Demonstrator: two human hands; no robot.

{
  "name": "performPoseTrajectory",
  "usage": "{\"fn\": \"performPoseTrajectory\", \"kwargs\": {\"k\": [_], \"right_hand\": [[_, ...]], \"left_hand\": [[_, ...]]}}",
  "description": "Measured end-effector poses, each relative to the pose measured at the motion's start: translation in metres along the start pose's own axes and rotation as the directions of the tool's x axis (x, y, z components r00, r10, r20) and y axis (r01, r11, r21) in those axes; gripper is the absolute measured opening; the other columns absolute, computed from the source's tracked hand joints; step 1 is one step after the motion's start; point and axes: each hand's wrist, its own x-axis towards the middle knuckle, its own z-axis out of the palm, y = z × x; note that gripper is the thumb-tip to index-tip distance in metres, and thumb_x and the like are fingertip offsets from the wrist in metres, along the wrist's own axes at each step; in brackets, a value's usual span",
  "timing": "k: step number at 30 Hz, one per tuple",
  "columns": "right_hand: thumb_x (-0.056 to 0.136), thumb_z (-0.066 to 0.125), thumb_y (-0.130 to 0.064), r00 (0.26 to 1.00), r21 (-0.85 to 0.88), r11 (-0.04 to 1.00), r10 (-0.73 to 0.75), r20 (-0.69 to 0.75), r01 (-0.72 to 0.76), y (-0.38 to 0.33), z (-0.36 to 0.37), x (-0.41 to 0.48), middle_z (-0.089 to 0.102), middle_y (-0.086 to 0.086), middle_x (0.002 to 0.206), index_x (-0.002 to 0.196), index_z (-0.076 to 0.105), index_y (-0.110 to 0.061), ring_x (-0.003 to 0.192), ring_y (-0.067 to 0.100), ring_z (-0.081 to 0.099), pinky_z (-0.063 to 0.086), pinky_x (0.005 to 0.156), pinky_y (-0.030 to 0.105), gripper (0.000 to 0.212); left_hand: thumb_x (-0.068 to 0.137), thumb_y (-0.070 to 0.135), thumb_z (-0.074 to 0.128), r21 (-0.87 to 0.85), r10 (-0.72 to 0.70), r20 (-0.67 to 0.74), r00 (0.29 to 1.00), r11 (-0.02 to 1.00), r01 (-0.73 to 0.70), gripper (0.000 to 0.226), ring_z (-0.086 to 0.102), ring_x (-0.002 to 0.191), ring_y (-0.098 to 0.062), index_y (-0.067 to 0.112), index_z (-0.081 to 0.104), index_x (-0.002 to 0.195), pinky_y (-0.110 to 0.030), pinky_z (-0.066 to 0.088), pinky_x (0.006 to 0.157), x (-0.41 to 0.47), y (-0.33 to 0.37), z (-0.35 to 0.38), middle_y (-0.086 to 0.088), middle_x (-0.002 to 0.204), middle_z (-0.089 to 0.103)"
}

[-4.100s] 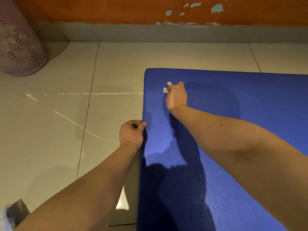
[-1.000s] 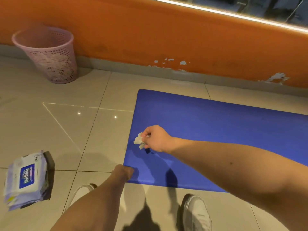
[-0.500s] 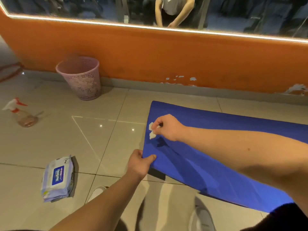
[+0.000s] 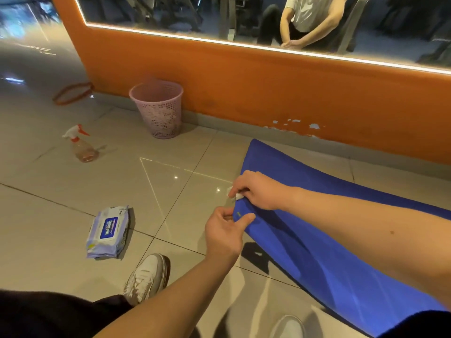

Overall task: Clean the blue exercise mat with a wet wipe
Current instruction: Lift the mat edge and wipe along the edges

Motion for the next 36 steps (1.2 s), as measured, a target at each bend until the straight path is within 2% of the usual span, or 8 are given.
{"fn": "performPoseTrajectory", "kwargs": {"k": [3, 9, 16, 21, 26, 29, 32, 36], "right_hand": [[0.094, 0.047, 0.007, 0.998, -0.078, 0.996, -0.047, 0.051, 0.051, 0.004, 0.001, 0.003, 0.068, -0.012, 0.117, 0.111, 0.075, -0.022, 0.095, 0.007, 0.045, 0.043, 0.091, 0.031, 0.044], [0.097, 0.050, 0.002, 0.991, 0.080, 0.993, -0.092, 0.101, 0.084, -0.004, 0.004, -0.003, 0.069, -0.010, 0.109, 0.107, 0.077, -0.023, 0.102, 0.006, 0.059, 0.048, 0.091, 0.023, 0.038], [0.091, 0.056, 0.005, 0.990, -0.220, 0.967, -0.139, -0.021, 0.131, 0.022, 0.015, 0.018, 0.074, -0.006, 0.100, 0.109, 0.077, -0.021, 0.092, 0.007, 0.036, 0.024, 0.078, 0.027, 0.038], [0.096, 0.051, -0.003, 0.991, -0.050, 0.993, -0.100, 0.086, 0.104, 0.023, 0.011, 0.010, 0.071, -0.003, 0.113, 0.111, 0.076, -0.017, 0.102, 0.011, 0.053, 0.049, 0.092, 0.033, 0.033], [0.096, 0.050, -0.004, 0.983, 0.103, 0.991, -0.099, 0.154, 0.084, 0.026, 0.006, 0.002, 0.068, -0.011, 0.123, 0.113, 0.076, -0.026, 0.112, 0.008, 0.060, 0.050, 0.097, 0.029, 0.037], [0.095, 0.048, -0.002, 0.972, 0.067, 0.989, -0.144, 0.188, 0.133, 0.028, 0.007, 0.001, 0.066, -0.011, 0.125, 0.116, 0.075, -0.026, 0.113, 0.008, 0.058, 0.048, 0.096, 0.025, 0.042], [0.096, 0.052, 0.001, 0.979, -0.013, 0.988, -0.152, 0.136, 0.155, 0.038, 0.006, 0.004, 0.069, -0.006, 0.116, 0.118, 0.076, -0.020, 0.099, 0.002, 0.056, 0.041, 0.084, 0.010, 0.038], [0.093, 0.055, 0.005, 0.992, -0.111, 0.987, -0.110, 0.069, 0.117, 0.055, 0.012, 0.020, 0.073, 0.001, 0.104, 0.116, 0.076, -0.014, 0.099, 0.015, 0.056, 0.051, 0.086, 0.034, 0.036]], "left_hand": [[0.068, 0.030, 0.091, 0.063, 0.001, -0.013, 1.000, 0.998, -0.001, 0.038, 0.063, 0.065, -0.016, 0.014, 0.061, 0.086, -0.041, 0.058, 0.071, -0.001, -0.003, 0.001, -0.012, 0.079, 0.070], [0.070, 0.035, 0.089, 0.187, 0.066, -0.042, 0.997, 0.981, -0.057, 0.037, 0.054, 0.058, -0.007, 0.015, 0.060, 0.082, -0.026, 0.050, 0.061, -0.004, -0.003, 0.000, 0.001, 0.068, 0.062], [0.073, 0.035, 0.087, 0.259, 0.085, -0.024, 0.996, 0.963, -0.076, 0.035, 0.062, 0.067, -0.020, 0.015, 0.060, 0.082, -0.027, 0.051, 0.062, -0.004, -0.002, 0.006, -0.006, 0.073, 0.067], [0.074, 0.038, 0.085, 0.334, 0.110, -0.020, 0.994, 0.938, -0.097, 0.036, 0.057, 0.062, -0.015, 0.018, 0.057, 0.081, -0.032, 0.053, 0.062, -0.001, -0.005, 0.008, -0.002, 0.067, 0.062], [0.077, 0.034, 0.084, 0.382, 0.157, -0.004, 0.988, 0.913, -0.144, 0.032, 0.053, 0.059, -0.008, 0.019, 0.055, 0.080, -0.026, 0.048, 0.061, 0.001, -0.005, 0.008, 0.004, 0.067, 0.059], [0.078, 0.035, 0.083, 0.414, 0.139, 0.016, 0.990, 0.901, -0.133, 0.031, 0.061, 0.066, -0.015, 0.020, 0.056, 0.081, -0.036, 0.054, 0.066, 0.004, -0.009, 0.006, 0.003, 0.072, 0.064], [0.078, 0.037, 0.083, 0.424, 0.124, 0.022, 0.992, 0.897, -0.121, 0.032, 0.061, 0.065, -0.014, 0.019, 0.056, 0.080, -0.037, 0.056, 0.066, 0.004, -0.008, 0.007, 0.003, 0.071, 0.065], [0.079, 0.037, 0.082, 0.434, 0.140, 0.036, 0.990, 0.890, -0.141, 0.031, 0.062, 0.064, -0.011, 0.020, 0.057, 0.080, -0.034, 0.056, 0.065, 0.004, -0.003, 0.011, 0.005, 0.070, 0.065]]}}
